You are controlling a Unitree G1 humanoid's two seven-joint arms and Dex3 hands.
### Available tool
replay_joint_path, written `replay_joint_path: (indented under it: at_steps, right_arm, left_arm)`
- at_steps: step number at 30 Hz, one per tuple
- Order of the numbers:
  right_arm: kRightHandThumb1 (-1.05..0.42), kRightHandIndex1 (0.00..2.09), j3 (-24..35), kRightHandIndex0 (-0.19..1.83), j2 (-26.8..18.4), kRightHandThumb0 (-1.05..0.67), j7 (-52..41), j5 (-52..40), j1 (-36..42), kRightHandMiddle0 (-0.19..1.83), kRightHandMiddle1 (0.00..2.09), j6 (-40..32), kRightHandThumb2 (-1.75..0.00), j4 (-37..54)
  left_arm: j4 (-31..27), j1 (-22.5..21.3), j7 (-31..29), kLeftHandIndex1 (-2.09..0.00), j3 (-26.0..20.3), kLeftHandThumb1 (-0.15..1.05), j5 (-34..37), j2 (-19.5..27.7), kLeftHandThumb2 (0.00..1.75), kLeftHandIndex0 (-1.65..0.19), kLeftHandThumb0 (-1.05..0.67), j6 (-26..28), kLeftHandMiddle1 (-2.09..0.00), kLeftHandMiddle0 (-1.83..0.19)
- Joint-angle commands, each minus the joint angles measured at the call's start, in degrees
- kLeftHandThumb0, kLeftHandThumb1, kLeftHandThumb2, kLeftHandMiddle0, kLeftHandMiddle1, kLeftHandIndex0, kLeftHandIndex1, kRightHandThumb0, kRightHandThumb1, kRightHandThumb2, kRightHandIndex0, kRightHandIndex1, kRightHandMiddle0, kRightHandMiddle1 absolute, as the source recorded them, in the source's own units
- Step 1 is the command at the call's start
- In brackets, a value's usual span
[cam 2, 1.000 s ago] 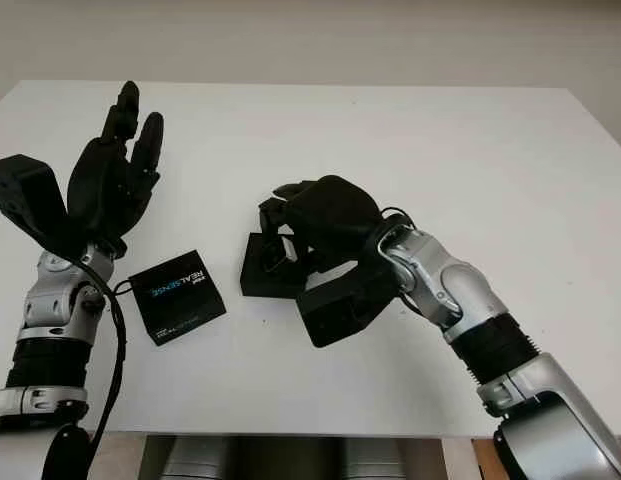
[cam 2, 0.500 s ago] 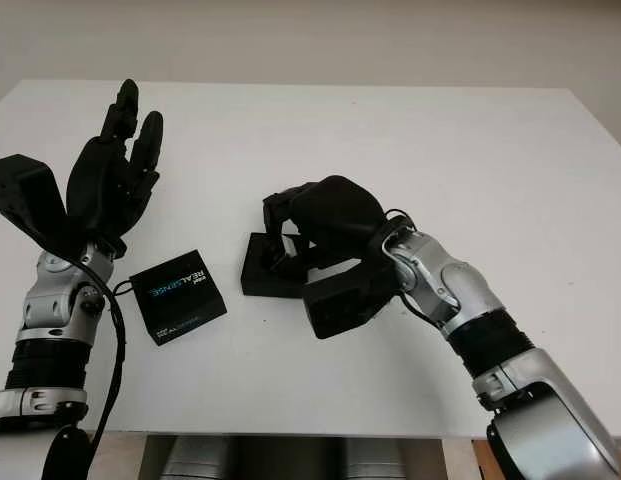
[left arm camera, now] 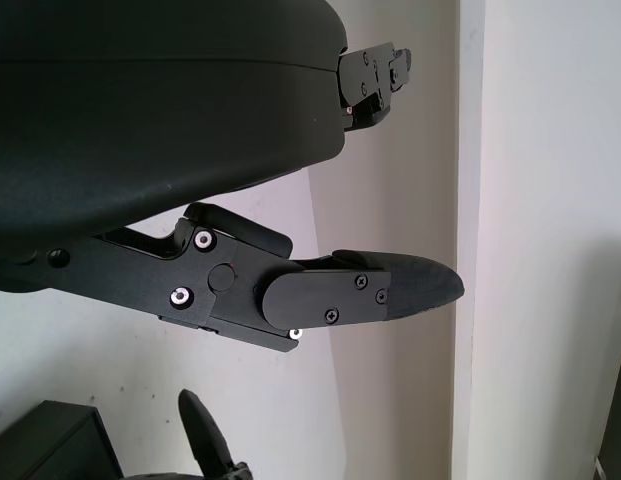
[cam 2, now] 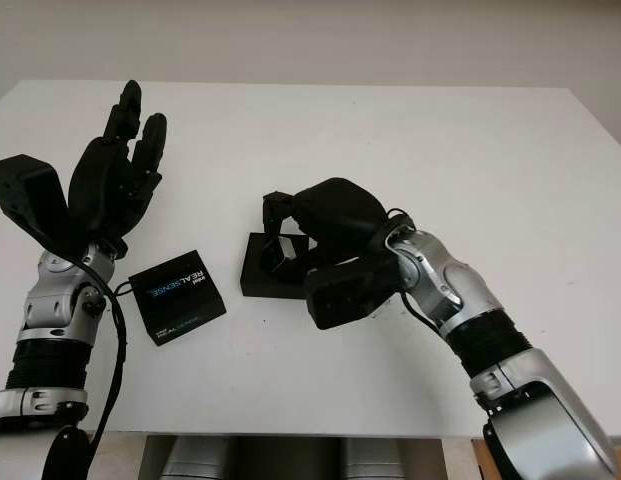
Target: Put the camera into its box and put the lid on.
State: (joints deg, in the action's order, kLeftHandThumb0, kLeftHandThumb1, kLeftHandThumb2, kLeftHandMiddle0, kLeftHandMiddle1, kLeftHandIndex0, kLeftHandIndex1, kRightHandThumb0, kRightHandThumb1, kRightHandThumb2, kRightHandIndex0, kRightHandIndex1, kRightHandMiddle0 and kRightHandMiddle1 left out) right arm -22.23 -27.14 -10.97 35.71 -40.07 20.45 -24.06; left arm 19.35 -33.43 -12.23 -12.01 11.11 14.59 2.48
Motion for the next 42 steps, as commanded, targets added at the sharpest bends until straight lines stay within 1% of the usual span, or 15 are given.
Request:
replay_joint_path:
  at_steps: [1, 5, 9, 16, 21, 24, 33, 37, 42]
  right_arm:
    - [-0.99, 0.12, 1.98, 0.51, 0.90, -0.42, -0.98, -2.72, 0.24, 0.38, 1.69, -0.81, -0.05, 1.47]
    - [-0.98, 0.12, 3.81, 0.52, 1.91, -0.40, -3.01, -6.40, 0.26, 0.39, 1.72, -3.23, -0.05, 2.56]
    - [-0.99, 0.09, 5.82, 0.47, 2.61, -0.41, -5.38, -8.85, 0.07, 0.32, 1.70, -8.38, -0.06, 4.90]
    - [-0.99, 0.07, 8.37, 0.43, 3.40, -0.41, -3.84, -11.70, 0.58, 0.32, 1.71, -8.76, -0.05, 3.41]
    - [-0.99, 0.04, 10.99, 0.36, 5.35, -0.41, -5.55, -17.28, 1.38, 0.33, 1.71, -12.96, -0.05, 2.83]
    - [-0.99, 0.03, 12.29, 0.35, 6.25, -0.43, -5.68, -19.74, 1.93, 0.34, 1.70, -14.03, -0.05, 2.20]
    - [-1.00, 0.02, 14.98, 0.32, 7.52, -0.48, -6.41, -25.66, 7.30, 0.33, 1.70, -15.06, -0.06, 4.83]
    - [-1.00, 0.02, 15.35, 0.32, 8.38, -0.49, -6.60, -27.10, 9.98, 0.34, 1.71, -17.86, -0.05, 7.68]
    - [-1.00, 0.03, 15.24, 0.32, 9.47, -0.50, -6.32, -27.68, 11.94, 0.36, 1.69, -18.14, -0.05, 9.31]
  left_arm:
    - [-0.28, 0.16, -0.06, -0.03, 0.24, 1.05, -0.35, 0.48, 0.42, 0.19, -0.62, -0.57, -0.04, 0.19]
    - [-0.28, 0.17, -0.26, -0.04, 0.14, 1.05, -0.32, 0.56, 0.41, 0.18, -0.62, -0.51, -0.04, 0.19]
    - [-0.16, 0.23, -0.49, -0.04, 0.20, 1.05, -0.54, 0.84, 0.41, 0.19, -0.63, -0.74, -0.04, 0.19]
    - [-0.37, 0.48, -0.70, -0.04, 0.16, 1.05, -0.71, 1.00, 0.42, 0.19, -0.62, -0.77, -0.05, 0.19]
    - [-0.33, 0.73, -1.02, -0.03, 0.23, 1.05, -1.00, 1.28, 0.43, 0.19, -0.61, -1.00, -0.04, 0.19]
    - [-0.19, 0.76, -1.31, -0.02, 0.16, 1.05, -0.93, 1.43, 0.43, 0.19, -0.61, -1.10, -0.03, 0.19]
    - [0.27, 0.42, -1.38, -0.03, 0.26, 1.05, -0.85, 1.58, 0.42, 0.18, -0.63, -1.07, -0.04, 0.19]
    - [0.40, 0.31, -1.56, -0.04, 0.35, 1.05, -0.76, 1.44, 0.41, 0.18, -0.63, -1.24, -0.05, 0.19]
    - [0.71, 0.23, -1.81, -0.03, 0.39, 1.05, -0.57, 1.47, 0.42, 0.19, -0.63, -1.14, -0.05, 0.19]
